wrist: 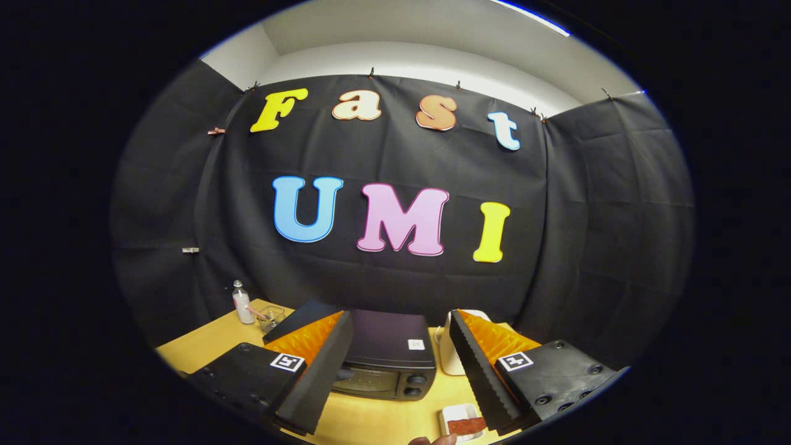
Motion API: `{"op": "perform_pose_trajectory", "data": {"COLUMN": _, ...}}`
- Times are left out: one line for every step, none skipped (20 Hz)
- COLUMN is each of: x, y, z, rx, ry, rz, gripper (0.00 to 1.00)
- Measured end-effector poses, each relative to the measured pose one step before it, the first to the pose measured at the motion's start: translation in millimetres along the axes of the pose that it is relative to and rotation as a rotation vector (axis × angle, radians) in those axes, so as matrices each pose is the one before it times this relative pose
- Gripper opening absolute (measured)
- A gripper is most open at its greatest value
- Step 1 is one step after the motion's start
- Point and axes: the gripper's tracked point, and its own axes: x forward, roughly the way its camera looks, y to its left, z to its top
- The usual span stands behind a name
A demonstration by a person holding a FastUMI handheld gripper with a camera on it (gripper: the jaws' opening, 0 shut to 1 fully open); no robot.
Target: Open the toaster oven, put the food inside, and close the toaster oven door.
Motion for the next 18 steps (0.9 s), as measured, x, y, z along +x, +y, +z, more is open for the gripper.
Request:
{"op": "perform_pose_trajectory", "data": {"x": 5.81, "y": 8.56, "z": -6.46, "rx": 0.01899, "ry": 0.01151, "rz": 0.00500, "gripper": 0.97}}
{"op": "perform_pose_trajectory", "data": {"x": 6.81, "y": 8.89, "z": -6.81, "rx": 0.01997, "ry": 0.00809, "rz": 0.00144, "gripper": 0.97}}
{"op": "perform_pose_trajectory", "data": {"x": 7.20, "y": 7.21, "z": -5.72, "rx": 0.01628, "ry": 0.00627, "rz": -0.00133, "gripper": 0.97}}
{"op": "perform_pose_trajectory", "data": {"x": 6.78, "y": 7.34, "z": -7.91, "rx": 0.00993, "ry": 0.00902, "rz": 0.00064, "gripper": 0.97}}
{"op": "perform_pose_trajectory", "data": {"x": 7.26, "y": 6.61, "z": -8.11, "rx": 0.00411, "ry": 0.00855, "rz": -0.00029, "gripper": 0.97}}
{"op": "perform_pose_trajectory", "data": {"x": 7.33, "y": 7.68, "z": -10.14, "rx": -0.00086, "ry": 0.01336, "rz": 0.00353, "gripper": 0.97}}
{"op": "perform_pose_trajectory", "data": {"x": 6.69, "y": 7.74, "z": -10.20, "rx": -0.00438, "ry": 0.01345, "rz": 0.00541, "gripper": 0.97}}
{"op": "perform_pose_trajectory", "data": {"x": 8.77, "y": 6.89, "z": -11.32, "rx": -0.00785, "ry": 0.02069, "rz": 0.00237, "gripper": 0.97}}
{"op": "perform_pose_trajectory", "data": {"x": 6.35, "y": 7.72, "z": -12.28, "rx": -0.00499, "ry": 0.02460, "rz": 0.00269, "gripper": 0.97}}
{"op": "perform_pose_trajectory", "data": {"x": 7.27, "y": 6.41, "z": -14.09, "rx": 0.00275, "ry": 0.02795, "rz": 0.00069, "gripper": 0.97}}
{"op": "perform_pose_trajectory", "data": {"x": 6.81, "y": 6.34, "z": -12.53, "rx": 0.00617, "ry": 0.02570, "rz": -0.00288, "gripper": 0.97}}
{"op": "perform_pose_trajectory", "data": {"x": 8.54, "y": 4.38, "z": -11.74, "rx": 0.00394, "ry": 0.02625, "rz": -0.00549, "gripper": 0.98}}
{"op": "perform_pose_trajectory", "data": {"x": 7.34, "y": 2.33, "z": -9.60, "rx": 0.00185, "ry": 0.02574, "rz": -0.00842, "gripper": 0.98}}
{"op": "perform_pose_trajectory", "data": {"x": 7.41, "y": 1.91, "z": -9.81, "rx": 0.00377, "ry": 0.02211, "rz": -0.00636, "gripper": 0.98}}
{"op": "perform_pose_trajectory", "data": {"x": 5.80, "y": 2.16, "z": -7.65, "rx": 0.00437, "ry": 0.02077, "rz": -0.00234, "gripper": 0.98}}
{"op": "perform_pose_trajectory", "data": {"x": 5.04, "y": 1.69, "z": -8.70, "rx": 0.00276, "ry": 0.01958, "rz": -0.00390, "gripper": 0.98}}
{"op": "perform_pose_trajectory", "data": {"x": 3.86, "y": 1.18, "z": -5.23, "rx": 0.00012, "ry": 0.01448, "rz": -0.00224, "gripper": 0.98}}
{"op": "perform_pose_trajectory", "data": {"x": 2.44, "y": -0.10, "z": -5.61, "rx": -0.00125, "ry": 0.01281, "rz": -0.00351, "gripper": 0.98}}
